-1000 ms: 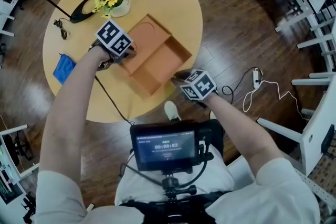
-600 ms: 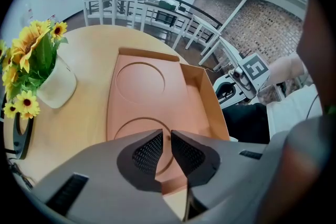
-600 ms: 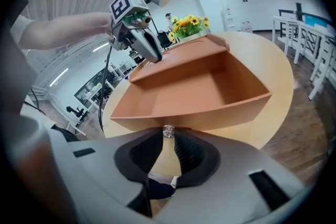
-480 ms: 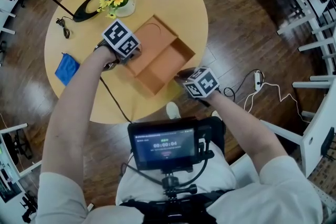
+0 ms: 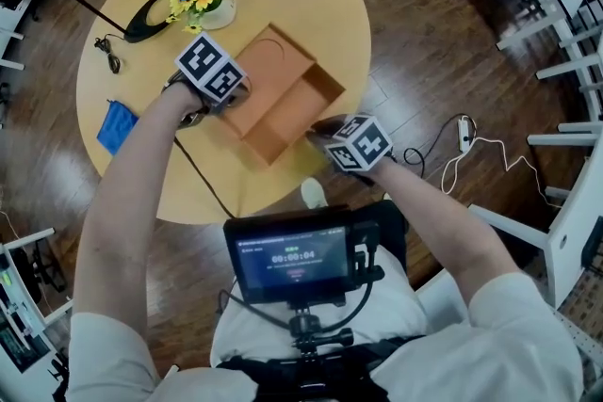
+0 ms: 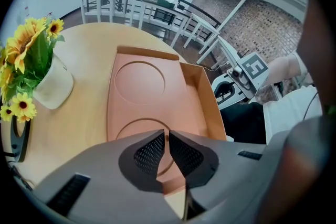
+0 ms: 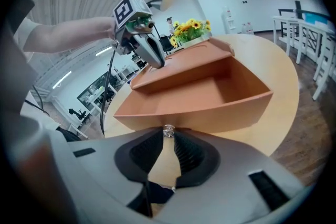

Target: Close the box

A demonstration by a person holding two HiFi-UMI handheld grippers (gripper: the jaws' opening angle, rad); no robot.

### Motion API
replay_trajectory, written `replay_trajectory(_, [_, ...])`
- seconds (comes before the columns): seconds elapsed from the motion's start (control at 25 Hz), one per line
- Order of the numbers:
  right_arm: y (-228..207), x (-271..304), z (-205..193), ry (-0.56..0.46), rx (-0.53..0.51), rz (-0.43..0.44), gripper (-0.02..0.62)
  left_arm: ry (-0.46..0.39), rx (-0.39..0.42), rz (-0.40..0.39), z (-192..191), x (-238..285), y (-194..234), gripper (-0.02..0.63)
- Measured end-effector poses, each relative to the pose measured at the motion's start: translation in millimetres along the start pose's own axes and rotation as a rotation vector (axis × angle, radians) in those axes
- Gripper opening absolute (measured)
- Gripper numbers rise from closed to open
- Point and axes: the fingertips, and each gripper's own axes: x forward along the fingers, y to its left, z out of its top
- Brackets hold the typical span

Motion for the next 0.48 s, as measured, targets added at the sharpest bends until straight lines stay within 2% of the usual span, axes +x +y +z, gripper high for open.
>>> replay_trajectory(0.2, [-6,13,22,-0.017,-0.003,-0.032,0.069,0.005,0.015,0.006,3,3,-4,0.029])
replay_trajectory(0.48, [-10,29,49,-0.023,-0.011,-0.028,0.069,0.000,0.026,0.017,3,2,-6,0.029])
